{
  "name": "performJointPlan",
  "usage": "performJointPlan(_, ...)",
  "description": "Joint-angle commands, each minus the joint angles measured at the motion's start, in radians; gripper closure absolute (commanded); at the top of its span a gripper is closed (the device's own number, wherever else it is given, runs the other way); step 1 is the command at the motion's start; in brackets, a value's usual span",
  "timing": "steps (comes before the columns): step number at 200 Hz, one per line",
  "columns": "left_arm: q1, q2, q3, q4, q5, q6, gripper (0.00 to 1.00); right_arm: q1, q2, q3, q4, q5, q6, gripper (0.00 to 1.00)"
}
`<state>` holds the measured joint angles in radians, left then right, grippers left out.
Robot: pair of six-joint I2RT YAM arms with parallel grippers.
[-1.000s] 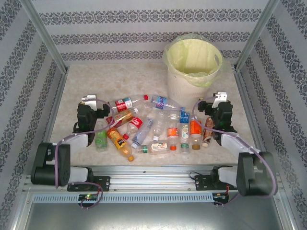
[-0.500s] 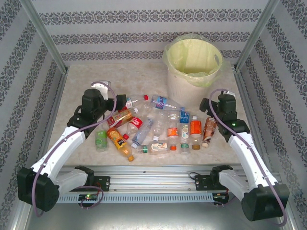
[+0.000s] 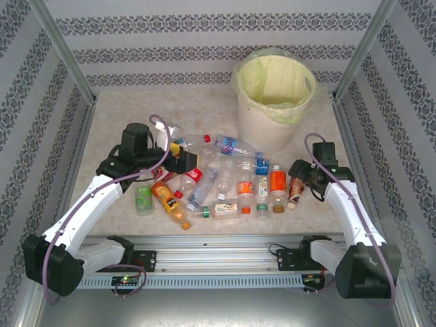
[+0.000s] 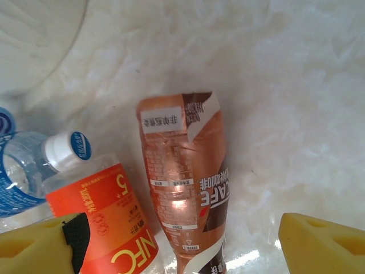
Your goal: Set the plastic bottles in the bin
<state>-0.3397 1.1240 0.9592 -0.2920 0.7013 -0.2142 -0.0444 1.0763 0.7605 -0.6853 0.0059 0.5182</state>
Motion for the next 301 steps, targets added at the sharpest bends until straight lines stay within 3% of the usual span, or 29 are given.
performJointPlan(1,-0.018,-0.001,-0.01,0.12,0.099,-0.009,0.0,-0.018,0.041,-0.02,0.012,-0.076,-0.027,0.13)
performJointPlan(97,-0.069,0.162,0.167,0.231,0.089,0.007,0.0,-0.078,0.251,-0.026,0.138,-0.133,-0.056,0.16)
performJointPlan(181,-0.07,0.18,0.127,0.282,0.092,0.026,0.0,-0.087,0.376,0.002,0.174,-0.127,-0.078,0.21)
performJointPlan(239,-0.085,0.176,0.128,0.253,0.073,0.044,0.0,-0.087,0.365,0.01,0.168,-0.1,-0.077,0.35)
performJointPlan(301,-0.085,0.177,0.115,0.284,0.074,0.024,0.0,-0.086,0.215,0.04,0.102,-0.029,-0.077,0.42)
